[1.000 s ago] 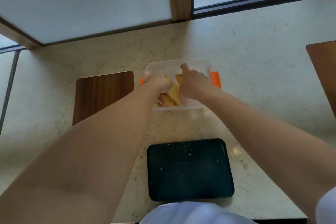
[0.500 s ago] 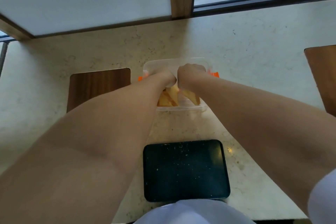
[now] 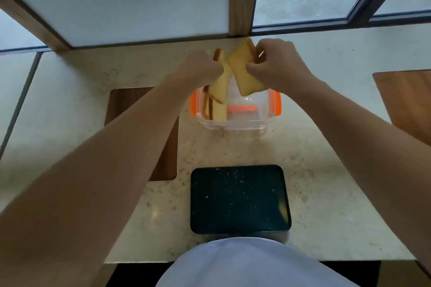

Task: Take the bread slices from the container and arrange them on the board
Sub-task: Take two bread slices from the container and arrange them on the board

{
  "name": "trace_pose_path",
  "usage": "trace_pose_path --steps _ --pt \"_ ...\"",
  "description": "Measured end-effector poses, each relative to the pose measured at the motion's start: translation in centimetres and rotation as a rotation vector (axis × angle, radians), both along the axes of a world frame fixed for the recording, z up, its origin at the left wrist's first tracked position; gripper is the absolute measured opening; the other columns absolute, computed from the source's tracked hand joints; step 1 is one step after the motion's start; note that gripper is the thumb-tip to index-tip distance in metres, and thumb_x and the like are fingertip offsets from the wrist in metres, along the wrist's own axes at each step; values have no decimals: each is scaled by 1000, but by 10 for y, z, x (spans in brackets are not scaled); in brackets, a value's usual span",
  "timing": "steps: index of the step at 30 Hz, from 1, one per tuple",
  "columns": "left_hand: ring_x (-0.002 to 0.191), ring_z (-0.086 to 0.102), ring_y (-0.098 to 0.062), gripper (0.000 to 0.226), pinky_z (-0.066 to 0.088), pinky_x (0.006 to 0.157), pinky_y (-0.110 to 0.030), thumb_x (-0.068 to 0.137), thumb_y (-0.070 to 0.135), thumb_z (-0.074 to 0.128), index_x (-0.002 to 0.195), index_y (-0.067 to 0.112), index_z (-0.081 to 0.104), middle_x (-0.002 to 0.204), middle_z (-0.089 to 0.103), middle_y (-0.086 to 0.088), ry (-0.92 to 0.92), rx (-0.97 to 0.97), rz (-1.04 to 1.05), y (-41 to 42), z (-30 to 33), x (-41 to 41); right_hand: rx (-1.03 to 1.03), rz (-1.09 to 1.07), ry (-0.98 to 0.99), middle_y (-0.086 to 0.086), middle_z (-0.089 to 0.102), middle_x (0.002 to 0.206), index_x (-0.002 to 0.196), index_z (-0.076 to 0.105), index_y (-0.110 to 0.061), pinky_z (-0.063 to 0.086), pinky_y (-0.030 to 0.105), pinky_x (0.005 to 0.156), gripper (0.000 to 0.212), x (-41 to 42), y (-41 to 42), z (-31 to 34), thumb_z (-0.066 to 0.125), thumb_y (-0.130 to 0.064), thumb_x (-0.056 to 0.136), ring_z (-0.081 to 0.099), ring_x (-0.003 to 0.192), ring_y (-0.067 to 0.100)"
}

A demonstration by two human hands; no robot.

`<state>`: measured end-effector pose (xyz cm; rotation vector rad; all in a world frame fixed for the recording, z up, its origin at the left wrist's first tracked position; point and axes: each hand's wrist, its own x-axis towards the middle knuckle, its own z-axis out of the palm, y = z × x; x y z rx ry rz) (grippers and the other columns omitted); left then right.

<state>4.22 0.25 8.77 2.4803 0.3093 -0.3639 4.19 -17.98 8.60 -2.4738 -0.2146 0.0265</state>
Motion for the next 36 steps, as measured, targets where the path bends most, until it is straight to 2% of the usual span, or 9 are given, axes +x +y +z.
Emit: trace_pose_path --steps 3,6,9,13,16,23,28,31,36 --pt "67 57 -6 3 43 54 -20 93 24 58 93 22 56 80 57 6 -160 -198 71 18 -11 -60 298 -89 -11 -7 60 72 86 62 -15 40 5 55 12 -66 -19 -4 65 -27 84 57 63 -6" --pt "83 63 -6 9 48 64 -21 94 30 59 102 26 55 95 63 9 -177 -379 226 37 -44 -130 582 -217 231 7 71 94 96 67 -16 59 36 71 12 -130 -37 -41 67 -26 90 69 84 17" --pt "93 66 -9 14 54 77 -29 92 34 63 105 29 60 102 66 9 -35 -540 370 49 -90 -202 749 -353 491 -8 75 96 102 69 -25 60 31 67 8 -192 -45 -86 68 -25 94 72 90 11" --pt "100 64 -15 32 55 79 -32 95 25 65 125 19 57 116 65 -1 255 -633 495 43 -161 -281 701 -488 703 -1 70 92 99 68 -16 50 15 49 8 -249 -41 -140 66 -23 96 68 80 8" --pt "101 64 -20 37 55 76 -32 95 22 65 129 9 56 120 65 -10 403 -662 562 36 -194 -314 637 -468 792 1 70 99 101 67 -18 53 23 57 10 -268 -31 -163 64 -26 97 67 91 17" --pt "98 63 -18 38 56 69 -31 97 20 62 132 7 52 116 62 -9 356 -717 605 43 -203 -296 577 -410 819 2 71 107 105 66 -22 61 45 83 10 -261 -20 -177 63 -27 98 69 99 20" --pt "97 62 -15 23 54 65 -28 97 24 62 118 16 57 110 62 -2 326 -695 512 44 -195 -261 595 -401 832 1 71 108 108 66 -22 60 35 72 11 -266 -20 -180 63 -26 98 69 99 16" --pt "97 64 -16 9 59 69 -33 96 23 64 97 28 56 107 62 0 314 -733 494 41 -191 -251 599 -422 841 2 71 111 110 66 -21 61 43 82 14 -270 -20 -182 63 -27 98 69 102 19" --pt "103 65 -23 11 60 85 -46 95 24 65 104 23 58 113 65 -7 352 -697 474 40 -194 -258 603 -425 831 1 71 109 108 67 -23 59 36 75 12 -271 -25 -187 64 -29 98 69 100 17"
